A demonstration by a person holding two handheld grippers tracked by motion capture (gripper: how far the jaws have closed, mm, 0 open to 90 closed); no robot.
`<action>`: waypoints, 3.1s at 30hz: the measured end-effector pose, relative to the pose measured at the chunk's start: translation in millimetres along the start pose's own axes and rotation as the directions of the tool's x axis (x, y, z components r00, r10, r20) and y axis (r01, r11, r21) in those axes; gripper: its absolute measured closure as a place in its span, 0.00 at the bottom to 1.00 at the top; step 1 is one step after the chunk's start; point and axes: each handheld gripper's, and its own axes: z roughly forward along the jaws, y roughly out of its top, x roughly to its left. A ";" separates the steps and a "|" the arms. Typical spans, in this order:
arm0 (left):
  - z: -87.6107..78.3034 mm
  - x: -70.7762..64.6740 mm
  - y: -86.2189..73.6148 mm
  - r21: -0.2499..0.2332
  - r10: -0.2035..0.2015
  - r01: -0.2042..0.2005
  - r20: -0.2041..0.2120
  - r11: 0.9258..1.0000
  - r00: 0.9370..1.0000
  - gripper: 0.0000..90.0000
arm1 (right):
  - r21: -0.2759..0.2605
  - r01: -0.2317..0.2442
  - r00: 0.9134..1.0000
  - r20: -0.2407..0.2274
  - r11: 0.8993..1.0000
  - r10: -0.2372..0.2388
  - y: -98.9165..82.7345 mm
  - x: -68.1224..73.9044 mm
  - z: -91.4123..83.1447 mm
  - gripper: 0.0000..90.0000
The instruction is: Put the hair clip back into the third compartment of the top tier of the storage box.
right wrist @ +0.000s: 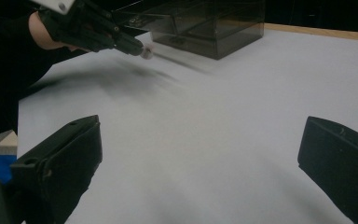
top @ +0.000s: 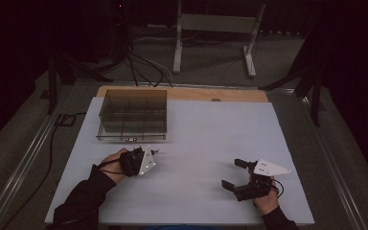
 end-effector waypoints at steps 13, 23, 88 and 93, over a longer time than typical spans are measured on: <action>-5.6 11.3 -1.1 -0.061 -0.146 0.156 0.139 0.986 0.979 1.00 | 0.003 0.000 1.000 0.001 1.000 0.000 -0.2 -0.1 0.3 0.00; -11.0 16.1 0.0 -0.096 -0.201 0.227 0.228 0.969 0.953 1.00 | 0.009 0.002 1.000 0.004 1.000 -0.002 -0.4 0.1 0.5 0.00; -38.0 75.3 1.4 -0.227 -0.499 0.561 0.278 0.796 0.821 1.00 | 0.017 0.000 1.000 0.006 1.000 -0.001 -1.3 0.4 1.5 0.00; -37.9 79.4 -0.7 -0.238 -0.517 0.579 0.276 0.780 0.810 1.00 | 0.019 0.000 1.000 0.006 1.000 0.000 -1.4 0.4 1.6 0.00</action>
